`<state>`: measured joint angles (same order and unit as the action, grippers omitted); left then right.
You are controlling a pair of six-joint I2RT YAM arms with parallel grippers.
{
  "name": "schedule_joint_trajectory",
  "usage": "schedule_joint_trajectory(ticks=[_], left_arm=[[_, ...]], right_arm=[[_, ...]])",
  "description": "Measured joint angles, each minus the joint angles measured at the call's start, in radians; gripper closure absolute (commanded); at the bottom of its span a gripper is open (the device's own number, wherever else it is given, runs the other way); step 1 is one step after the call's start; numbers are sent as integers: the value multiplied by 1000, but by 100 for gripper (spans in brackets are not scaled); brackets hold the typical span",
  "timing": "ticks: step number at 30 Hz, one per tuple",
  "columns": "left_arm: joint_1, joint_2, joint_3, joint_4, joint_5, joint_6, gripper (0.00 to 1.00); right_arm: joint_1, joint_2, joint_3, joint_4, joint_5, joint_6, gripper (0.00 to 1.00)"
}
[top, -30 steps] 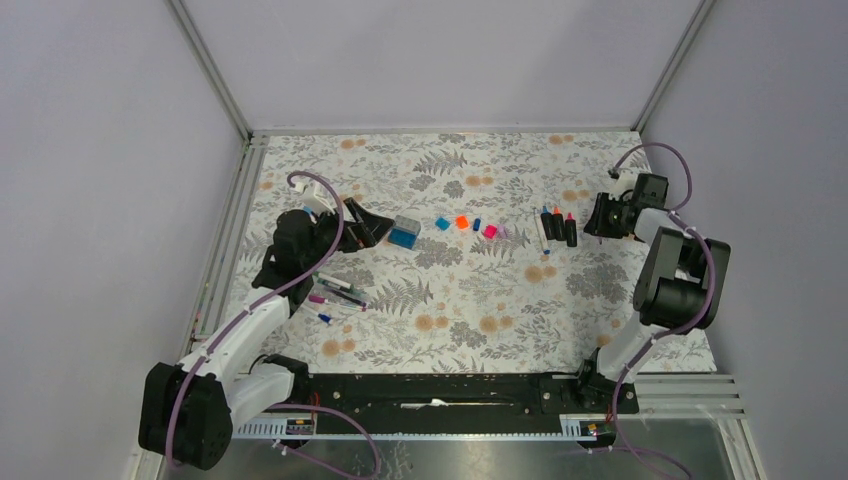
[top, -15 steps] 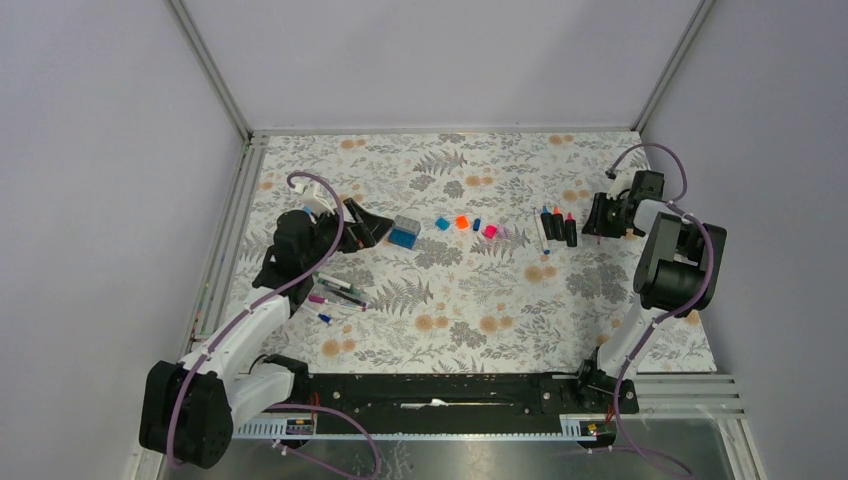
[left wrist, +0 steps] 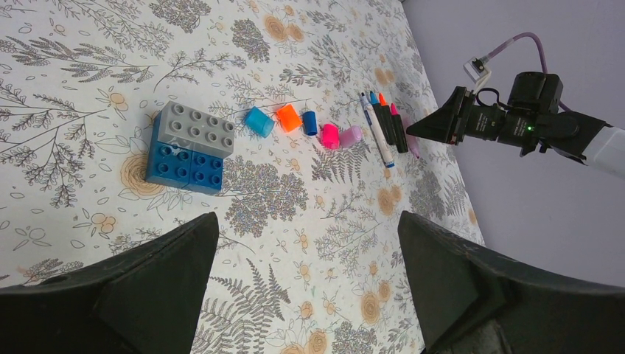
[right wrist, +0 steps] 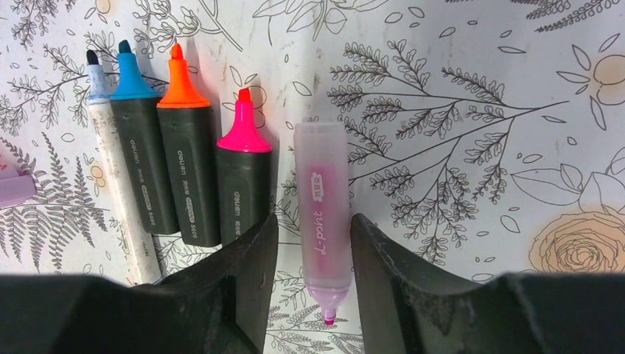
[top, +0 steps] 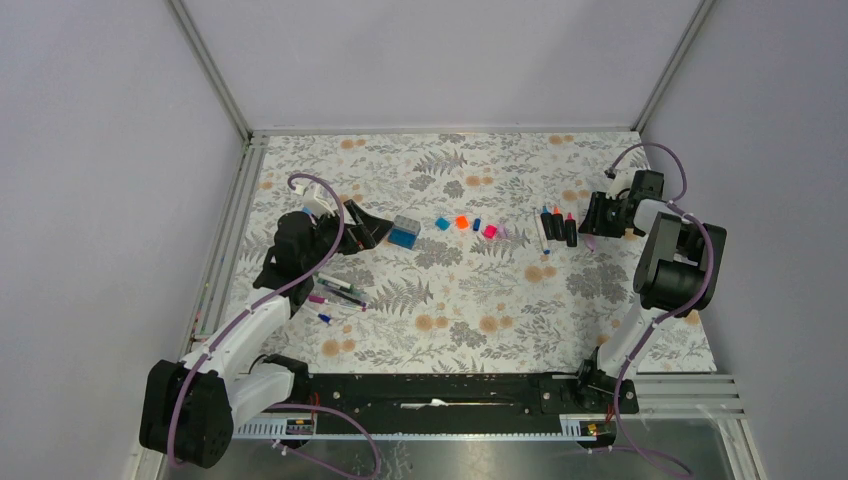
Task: Open the pen caps
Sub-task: Place the pen at the center of the board.
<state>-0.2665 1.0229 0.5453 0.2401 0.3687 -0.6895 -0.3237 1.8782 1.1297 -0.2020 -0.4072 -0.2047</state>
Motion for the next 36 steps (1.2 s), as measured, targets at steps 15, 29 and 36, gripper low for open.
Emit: schedule_joint_trajectory(ticks=[15, 29, 36], left_arm=[[15, -61, -46, 2, -34, -29, 1], [52, -82, -48, -57, -59, -127, 1], [52, -60, -48, -201, -72, -191, 1]], right_arm=[[0, -246, -87, -40, -48, -35, 28], [0, -516, -248, 0, -434, -53, 10], [0, -567, -311, 50, -530, -34, 9]])
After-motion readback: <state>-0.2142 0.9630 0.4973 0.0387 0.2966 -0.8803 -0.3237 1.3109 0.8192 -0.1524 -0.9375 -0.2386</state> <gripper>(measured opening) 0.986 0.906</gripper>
